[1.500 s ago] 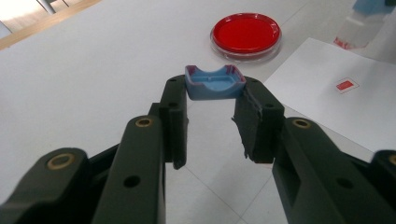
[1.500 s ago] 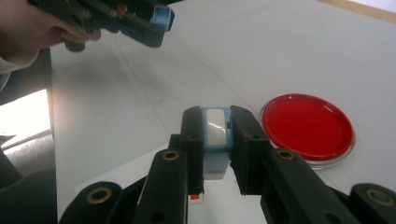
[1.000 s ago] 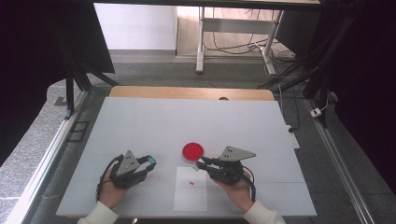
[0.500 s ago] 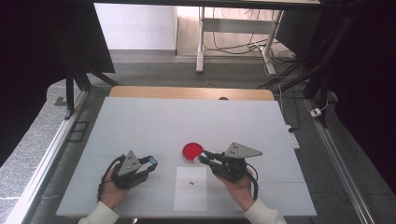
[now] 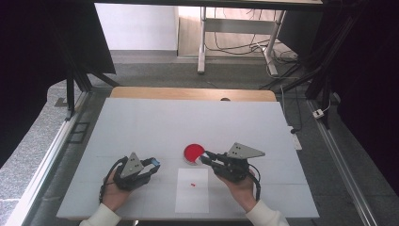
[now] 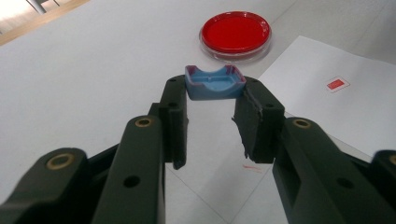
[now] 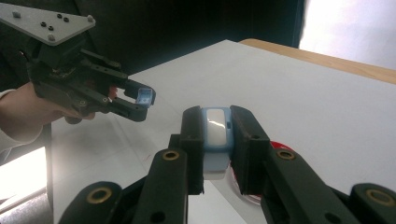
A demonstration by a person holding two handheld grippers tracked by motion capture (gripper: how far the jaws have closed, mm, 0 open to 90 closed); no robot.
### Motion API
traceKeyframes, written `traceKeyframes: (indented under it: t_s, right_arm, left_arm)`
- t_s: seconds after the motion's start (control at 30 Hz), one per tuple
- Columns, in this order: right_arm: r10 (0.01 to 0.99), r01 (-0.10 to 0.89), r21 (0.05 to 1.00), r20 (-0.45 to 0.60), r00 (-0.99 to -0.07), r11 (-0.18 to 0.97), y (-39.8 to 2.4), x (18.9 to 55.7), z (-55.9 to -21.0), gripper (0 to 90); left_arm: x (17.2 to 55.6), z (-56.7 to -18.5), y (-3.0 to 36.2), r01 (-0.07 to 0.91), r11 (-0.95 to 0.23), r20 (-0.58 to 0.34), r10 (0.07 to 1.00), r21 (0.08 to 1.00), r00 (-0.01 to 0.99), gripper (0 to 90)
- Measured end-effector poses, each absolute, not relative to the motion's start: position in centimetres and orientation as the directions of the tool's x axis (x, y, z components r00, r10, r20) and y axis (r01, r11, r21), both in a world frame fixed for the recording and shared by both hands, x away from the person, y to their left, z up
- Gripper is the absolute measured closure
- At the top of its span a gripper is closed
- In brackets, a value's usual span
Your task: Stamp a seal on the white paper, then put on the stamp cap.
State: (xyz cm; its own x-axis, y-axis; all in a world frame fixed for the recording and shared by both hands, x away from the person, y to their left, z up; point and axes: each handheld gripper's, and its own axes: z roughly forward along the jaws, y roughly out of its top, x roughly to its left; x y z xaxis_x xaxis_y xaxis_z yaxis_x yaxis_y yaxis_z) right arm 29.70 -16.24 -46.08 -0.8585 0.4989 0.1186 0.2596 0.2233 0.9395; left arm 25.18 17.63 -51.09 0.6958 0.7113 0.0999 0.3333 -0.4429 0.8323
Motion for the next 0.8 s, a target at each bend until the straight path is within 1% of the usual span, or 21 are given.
traceKeyframes:
  t_s: [0.8]
  right_arm:
    - [0.501,0.253,0.94,0.11,-0.859,0.227,-16.14,29.66,-46.1,75.3]
  left_arm:
    - [25.21,-50.92,17.07,0.326,-0.433,0.085,0.7,0.84,0.709,64.6]
